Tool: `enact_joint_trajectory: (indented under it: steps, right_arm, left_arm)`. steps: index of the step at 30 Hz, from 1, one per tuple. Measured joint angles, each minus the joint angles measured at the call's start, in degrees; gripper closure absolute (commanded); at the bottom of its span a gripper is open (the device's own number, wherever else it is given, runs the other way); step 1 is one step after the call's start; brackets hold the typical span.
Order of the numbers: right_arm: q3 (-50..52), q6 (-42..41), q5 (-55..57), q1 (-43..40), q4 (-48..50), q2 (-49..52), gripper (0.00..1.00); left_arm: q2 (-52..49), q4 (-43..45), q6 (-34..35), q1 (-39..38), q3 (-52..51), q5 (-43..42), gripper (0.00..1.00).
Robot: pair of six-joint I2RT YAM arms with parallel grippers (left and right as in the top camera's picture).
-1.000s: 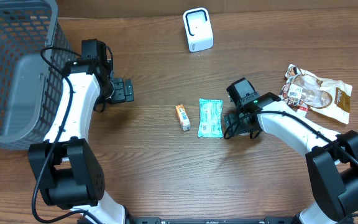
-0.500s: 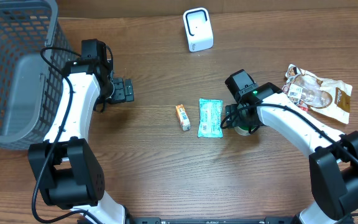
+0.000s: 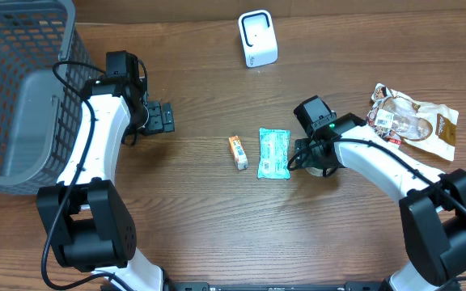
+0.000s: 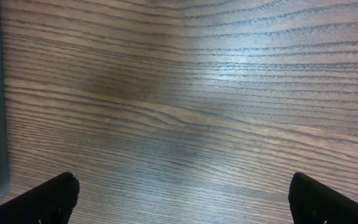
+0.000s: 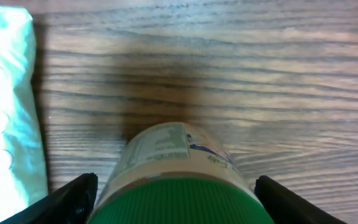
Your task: Scan the item barcode
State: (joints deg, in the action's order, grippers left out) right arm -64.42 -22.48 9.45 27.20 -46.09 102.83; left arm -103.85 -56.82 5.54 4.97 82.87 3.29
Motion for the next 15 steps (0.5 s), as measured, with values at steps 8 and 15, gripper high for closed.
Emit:
enact_joint_trajectory:
  steps: [8,15]
  right_arm:
    - [1.1,-0.1,0.0,0.0,0.5,0.0,0.24]
    - [1.1,0.0,0.0,0.0,0.5,0.0,0.20]
  left_arm:
    - [0.0,0.0,0.0,0.0,0.0,0.0,0.00]
    - [0.0,0.0,0.0,0.0,0.0,0.0,0.00]
